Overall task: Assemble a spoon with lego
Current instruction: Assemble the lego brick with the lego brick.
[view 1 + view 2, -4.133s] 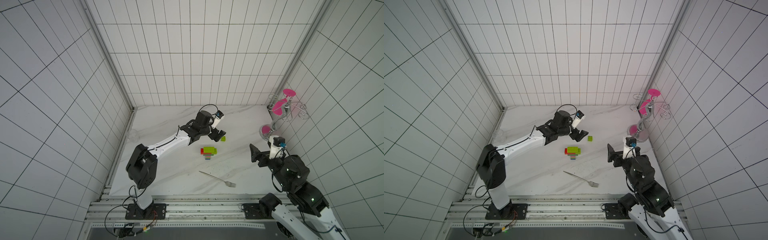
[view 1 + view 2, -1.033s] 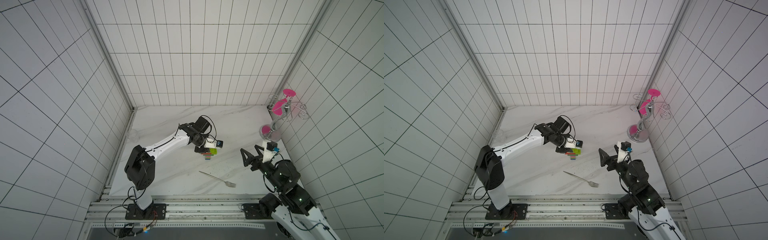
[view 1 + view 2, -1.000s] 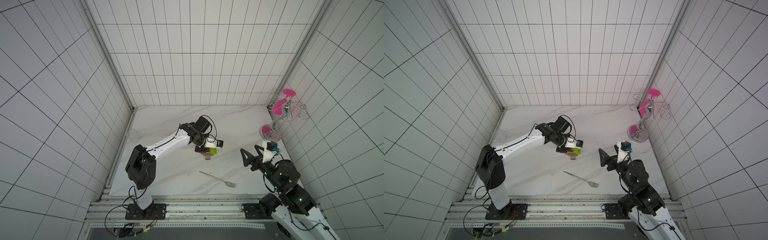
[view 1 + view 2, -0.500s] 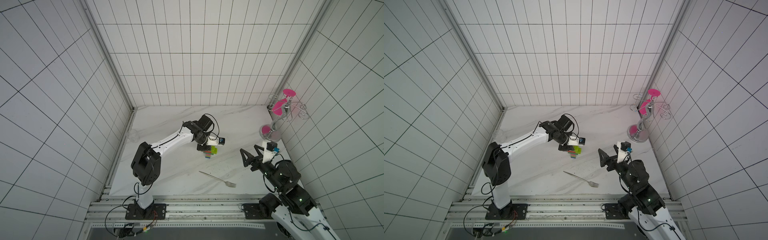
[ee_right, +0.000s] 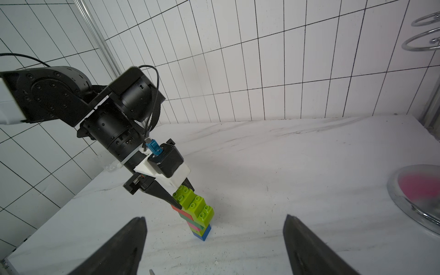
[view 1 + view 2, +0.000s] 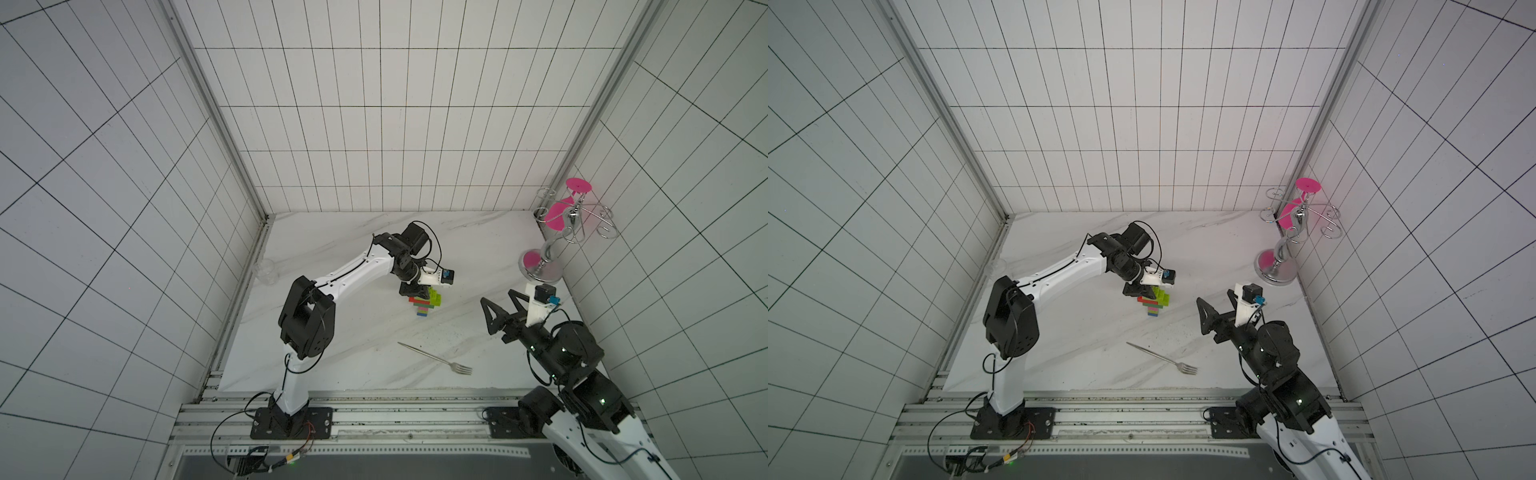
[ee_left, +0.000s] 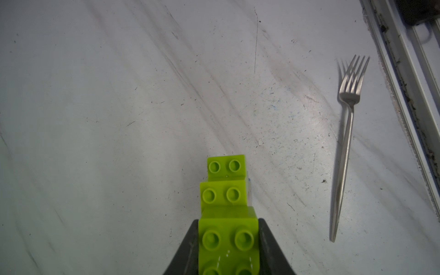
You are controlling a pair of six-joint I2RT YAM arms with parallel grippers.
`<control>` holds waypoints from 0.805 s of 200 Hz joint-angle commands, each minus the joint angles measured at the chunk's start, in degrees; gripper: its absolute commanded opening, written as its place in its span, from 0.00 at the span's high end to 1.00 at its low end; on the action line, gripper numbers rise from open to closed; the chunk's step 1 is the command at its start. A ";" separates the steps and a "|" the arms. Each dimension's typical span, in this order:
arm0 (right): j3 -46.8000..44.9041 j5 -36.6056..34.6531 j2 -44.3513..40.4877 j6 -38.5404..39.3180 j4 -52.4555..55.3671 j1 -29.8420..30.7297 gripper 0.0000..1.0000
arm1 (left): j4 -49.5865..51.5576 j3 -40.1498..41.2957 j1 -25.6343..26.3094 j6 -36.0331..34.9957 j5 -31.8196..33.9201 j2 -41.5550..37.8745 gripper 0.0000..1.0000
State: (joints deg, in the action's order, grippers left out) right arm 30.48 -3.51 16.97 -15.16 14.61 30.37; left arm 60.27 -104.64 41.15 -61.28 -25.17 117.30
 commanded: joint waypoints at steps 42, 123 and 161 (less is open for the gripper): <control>-0.95 1.05 -0.78 0.30 -1.34 -0.14 0.07 | 6.03 3.13 -0.19 3.61 7.90 7.80 0.72; -1.12 2.47 -0.61 0.35 -1.61 -0.14 0.07 | 8.18 2.35 1.37 4.15 8.56 5.61 0.66; -1.83 2.49 1.22 0.04 -2.15 -0.16 0.07 | 9.16 2.59 2.14 4.74 8.39 5.46 0.65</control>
State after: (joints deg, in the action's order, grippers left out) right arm 30.28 -1.72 17.06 -15.18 14.11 30.37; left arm 62.19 -105.54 42.68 -57.25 -21.61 117.97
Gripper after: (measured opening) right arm 0.930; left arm 0.346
